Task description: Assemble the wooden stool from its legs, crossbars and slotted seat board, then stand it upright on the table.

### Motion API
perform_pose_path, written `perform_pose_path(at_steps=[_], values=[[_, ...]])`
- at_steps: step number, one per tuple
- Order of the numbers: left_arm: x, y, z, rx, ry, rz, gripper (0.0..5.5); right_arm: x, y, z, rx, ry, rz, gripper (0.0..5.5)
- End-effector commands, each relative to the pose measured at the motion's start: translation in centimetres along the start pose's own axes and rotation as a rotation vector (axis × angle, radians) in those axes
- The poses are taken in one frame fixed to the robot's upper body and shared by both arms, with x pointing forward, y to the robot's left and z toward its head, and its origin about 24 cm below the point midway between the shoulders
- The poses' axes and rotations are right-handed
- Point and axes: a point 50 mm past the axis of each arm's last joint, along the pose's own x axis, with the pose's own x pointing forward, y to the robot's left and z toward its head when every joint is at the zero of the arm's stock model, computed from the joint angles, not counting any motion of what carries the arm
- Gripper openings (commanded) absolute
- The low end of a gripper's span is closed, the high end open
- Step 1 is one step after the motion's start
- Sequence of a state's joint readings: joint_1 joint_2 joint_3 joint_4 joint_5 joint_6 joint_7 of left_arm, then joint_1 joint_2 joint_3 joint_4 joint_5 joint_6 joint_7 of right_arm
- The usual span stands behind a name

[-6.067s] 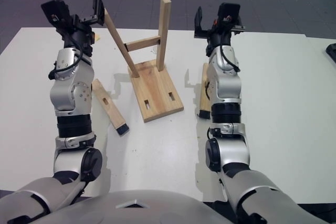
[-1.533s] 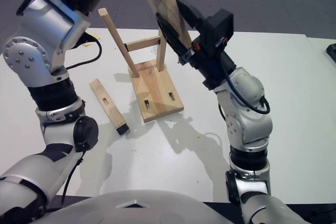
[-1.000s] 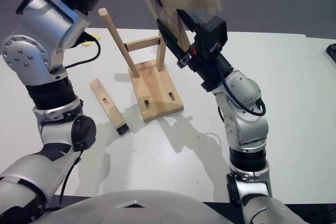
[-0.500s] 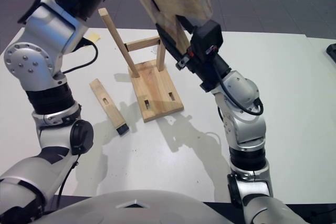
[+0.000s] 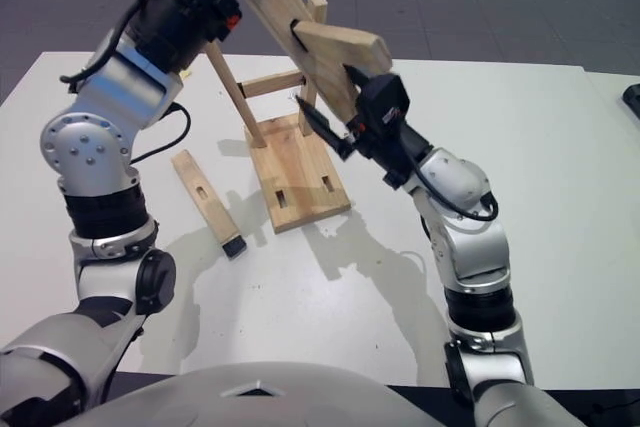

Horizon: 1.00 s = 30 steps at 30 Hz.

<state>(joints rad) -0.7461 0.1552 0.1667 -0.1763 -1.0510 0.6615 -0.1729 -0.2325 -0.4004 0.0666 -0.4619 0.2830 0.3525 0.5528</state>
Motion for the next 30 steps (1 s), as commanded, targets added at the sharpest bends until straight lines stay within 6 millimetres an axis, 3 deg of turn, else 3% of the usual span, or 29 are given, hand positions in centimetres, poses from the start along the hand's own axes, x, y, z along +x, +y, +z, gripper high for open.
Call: perform_pose_path(at_steps=[1, 4, 6, 9, 12, 17, 23, 30], values=[[-2.2, 0.5, 3.2, 0.086, -0.19, 0.077, 1.04, -3.2, -1.7, -4.4, 0.016, 0.252, -0.064, 4.23], [-4.2, 0.4, 4.8, 0.149, -0.26, 0.129, 1.04, -4.1, -3.9, -7.8, 0.008, 0.452, -0.23, 4.66], [-5.0, 0.0, 5.0, 0.166, -0.265, 0.142, 1.04, -4.5, -4.1, -9.9, -0.02, 0.572, -0.259, 4.97], [-6.4, -0.7, 3.7, 0.219, -0.161, 0.142, 1.04, -4.8, -3.4, -12.3, -0.05, 0.682, -0.231, 5.39], [-7.8, -0.4, 1.7, 0.184, -0.08, 0.196, 1.04, -4.9, -2.5, -13.6, -0.036, 0.721, -0.195, 5.4], [-9.6, 0.5, -0.6, 0.148, -0.038, 0.341, 1.04, -4.6, -0.4, -12.4, 0.003, 0.64, -0.083, 5.4], [-10.1, 1.1, -3.1, 0.149, -0.025, 0.468, 1.04, -3.6, 1.5, -10.3, 0.018, 0.552, 0.014, 5.4], [-10.5, 1.6, -3.8, 0.194, -0.051, 0.563, 1.04, -1.9, 2.2, -9.6, 0.043, 0.503, -0.008, 5.4]])
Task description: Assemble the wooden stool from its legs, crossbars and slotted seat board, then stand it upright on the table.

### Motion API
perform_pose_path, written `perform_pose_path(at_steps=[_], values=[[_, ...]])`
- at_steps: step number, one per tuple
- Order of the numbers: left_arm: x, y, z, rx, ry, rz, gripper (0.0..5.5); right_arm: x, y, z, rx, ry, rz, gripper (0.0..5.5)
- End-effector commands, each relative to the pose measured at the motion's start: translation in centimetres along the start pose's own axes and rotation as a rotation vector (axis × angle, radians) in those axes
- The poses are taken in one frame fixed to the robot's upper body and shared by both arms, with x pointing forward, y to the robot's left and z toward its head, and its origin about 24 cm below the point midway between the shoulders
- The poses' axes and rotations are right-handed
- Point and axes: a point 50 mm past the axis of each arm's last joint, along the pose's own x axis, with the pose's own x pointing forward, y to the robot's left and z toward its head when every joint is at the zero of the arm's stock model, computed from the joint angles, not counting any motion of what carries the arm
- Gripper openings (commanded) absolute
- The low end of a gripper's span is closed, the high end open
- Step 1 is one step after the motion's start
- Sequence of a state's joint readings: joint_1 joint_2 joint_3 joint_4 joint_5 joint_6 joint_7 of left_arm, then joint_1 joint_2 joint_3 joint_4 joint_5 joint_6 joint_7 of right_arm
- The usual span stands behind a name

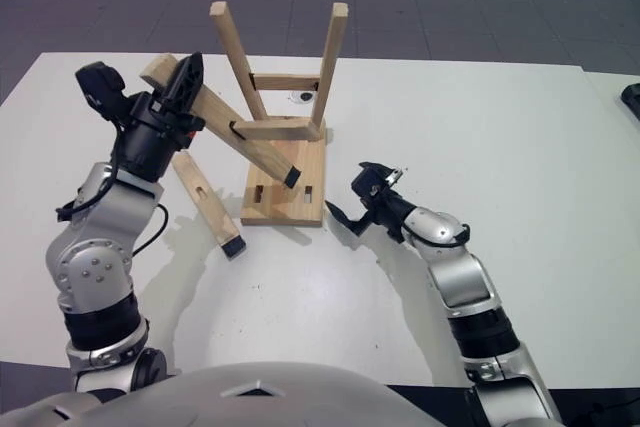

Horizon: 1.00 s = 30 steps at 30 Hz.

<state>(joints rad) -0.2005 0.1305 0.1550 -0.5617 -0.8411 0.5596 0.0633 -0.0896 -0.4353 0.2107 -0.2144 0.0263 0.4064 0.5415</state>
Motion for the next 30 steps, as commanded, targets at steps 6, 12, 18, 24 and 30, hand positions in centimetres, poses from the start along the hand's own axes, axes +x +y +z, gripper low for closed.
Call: perform_pose_path(at_steps=[6, 12, 18, 24, 30], values=[[-0.5, 0.4, 1.7, 0.106, -0.103, 0.061, 1.04, 0.2, -0.8, 0.9, 0.046, -0.028, -0.104, 5.4], [-1.0, 0.8, 2.3, 0.19, -0.075, 0.036, 1.04, 0.6, -0.7, 1.9, 0.186, -0.088, -0.155, 5.4], [-1.3, 1.4, 2.0, 0.258, 0.008, -0.004, 1.04, 0.9, 0.7, 3.2, 0.313, -0.151, -0.114, 5.4], [-1.5, 1.9, 1.2, 0.266, 0.053, -0.007, 1.04, 2.1, 1.5, 3.0, 0.377, -0.116, -0.115, 5.4], [-1.4, 2.6, 1.1, 0.274, 0.057, 0.017, 1.04, 3.1, 2.3, 1.6, 0.395, -0.025, -0.1, 5.4]])
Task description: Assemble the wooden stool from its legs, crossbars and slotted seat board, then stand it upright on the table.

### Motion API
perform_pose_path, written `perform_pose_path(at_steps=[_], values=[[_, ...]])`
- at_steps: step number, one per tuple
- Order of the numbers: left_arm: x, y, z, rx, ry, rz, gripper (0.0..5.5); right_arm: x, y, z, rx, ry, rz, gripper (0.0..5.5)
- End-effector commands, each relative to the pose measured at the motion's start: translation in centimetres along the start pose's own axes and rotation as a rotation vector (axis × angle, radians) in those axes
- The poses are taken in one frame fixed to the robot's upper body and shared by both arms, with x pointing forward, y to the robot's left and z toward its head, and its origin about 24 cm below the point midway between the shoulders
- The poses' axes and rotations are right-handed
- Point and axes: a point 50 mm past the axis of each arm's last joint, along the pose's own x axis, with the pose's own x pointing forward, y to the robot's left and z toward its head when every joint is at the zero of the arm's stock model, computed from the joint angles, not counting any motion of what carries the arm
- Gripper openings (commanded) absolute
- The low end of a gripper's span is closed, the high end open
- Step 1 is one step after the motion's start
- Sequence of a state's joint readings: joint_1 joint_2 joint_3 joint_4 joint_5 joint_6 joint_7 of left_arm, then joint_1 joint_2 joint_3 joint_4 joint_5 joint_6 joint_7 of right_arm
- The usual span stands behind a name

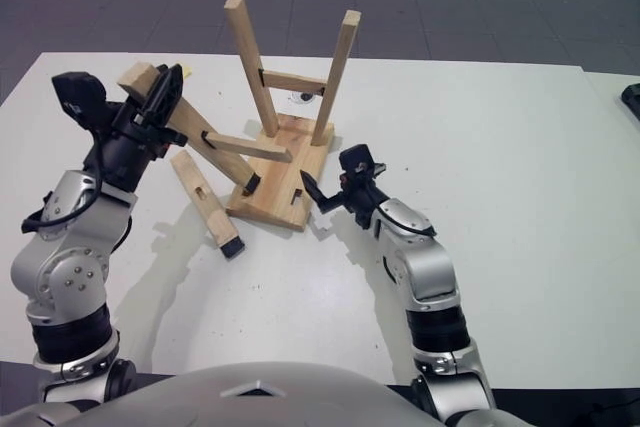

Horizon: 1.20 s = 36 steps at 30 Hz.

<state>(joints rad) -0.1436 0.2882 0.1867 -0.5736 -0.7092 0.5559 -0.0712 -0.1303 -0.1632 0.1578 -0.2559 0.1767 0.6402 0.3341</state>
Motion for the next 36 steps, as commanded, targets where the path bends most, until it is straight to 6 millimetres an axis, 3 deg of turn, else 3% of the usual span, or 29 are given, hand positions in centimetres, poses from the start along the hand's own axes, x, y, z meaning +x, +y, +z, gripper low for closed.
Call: perform_pose_path(at_steps=[1, 20, 36], values=[[-0.1, 0.6, -0.2, 0.014, 0.01, 0.026, 1.04, 0.5, -0.1, -1.0, 0.005, 0.068, -0.018, 5.4], [0.4, 0.9, 1.6, 0.058, -0.021, 0.012, 1.04, 0.9, -0.2, -2.0, 0.04, 0.117, -0.082, 5.4], [0.3, 1.4, -0.1, 0.07, 0.062, 0.003, 1.04, 1.1, -0.3, -1.8, 0.042, 0.117, -0.097, 5.4]])
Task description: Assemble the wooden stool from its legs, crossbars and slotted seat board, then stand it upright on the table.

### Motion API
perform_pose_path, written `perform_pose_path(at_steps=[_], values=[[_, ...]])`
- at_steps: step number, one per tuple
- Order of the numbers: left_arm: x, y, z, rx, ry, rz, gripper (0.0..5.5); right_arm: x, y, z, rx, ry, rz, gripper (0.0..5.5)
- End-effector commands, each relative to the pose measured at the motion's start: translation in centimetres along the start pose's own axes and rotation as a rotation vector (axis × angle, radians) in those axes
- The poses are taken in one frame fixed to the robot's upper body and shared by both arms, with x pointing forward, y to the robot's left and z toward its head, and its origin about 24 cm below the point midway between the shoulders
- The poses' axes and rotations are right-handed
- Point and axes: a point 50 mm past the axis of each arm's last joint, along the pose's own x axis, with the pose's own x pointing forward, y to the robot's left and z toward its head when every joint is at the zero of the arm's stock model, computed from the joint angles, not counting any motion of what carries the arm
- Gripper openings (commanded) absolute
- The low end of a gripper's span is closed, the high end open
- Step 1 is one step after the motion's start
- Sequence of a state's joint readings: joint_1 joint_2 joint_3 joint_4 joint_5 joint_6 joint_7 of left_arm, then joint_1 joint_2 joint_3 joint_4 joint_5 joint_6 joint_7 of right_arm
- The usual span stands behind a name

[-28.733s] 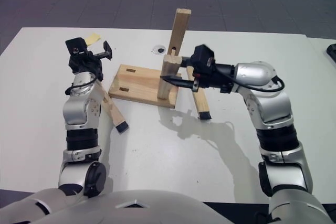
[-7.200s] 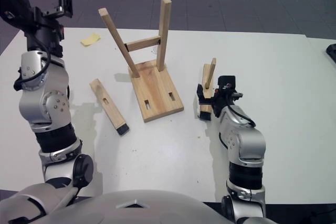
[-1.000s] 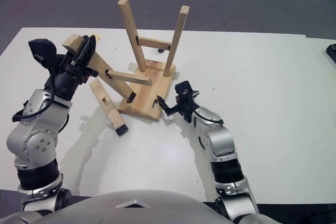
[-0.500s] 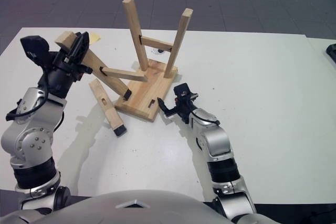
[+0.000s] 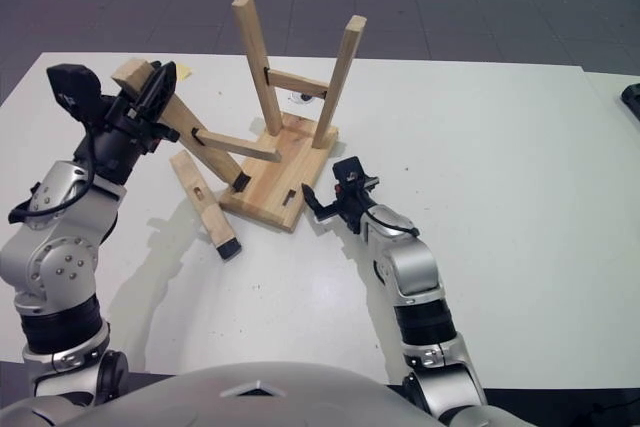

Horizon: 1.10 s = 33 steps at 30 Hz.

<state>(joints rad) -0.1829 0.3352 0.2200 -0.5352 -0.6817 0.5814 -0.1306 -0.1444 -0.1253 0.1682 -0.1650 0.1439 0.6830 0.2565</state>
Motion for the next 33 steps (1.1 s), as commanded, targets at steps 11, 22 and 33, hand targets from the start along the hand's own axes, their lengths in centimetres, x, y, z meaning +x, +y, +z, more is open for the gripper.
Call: perform_pose_path(at_steps=[11, 22, 33], values=[[0.1, 0.7, -2.3, -0.087, 0.082, 0.101, 1.04, 0.3, -0.2, 0.2, 0.002, 0.006, -0.02, 5.4], [-1.8, 0.9, -3.9, -0.046, 0.199, 0.081, 1.04, -0.1, -0.4, 0.1, 0.008, 0.011, -0.041, 5.4], [-0.2, 0.3, -1.0, -0.07, 0.097, 0.045, 1.04, -0.5, -0.6, -0.3, 0.022, 0.014, -0.063, 5.4]])
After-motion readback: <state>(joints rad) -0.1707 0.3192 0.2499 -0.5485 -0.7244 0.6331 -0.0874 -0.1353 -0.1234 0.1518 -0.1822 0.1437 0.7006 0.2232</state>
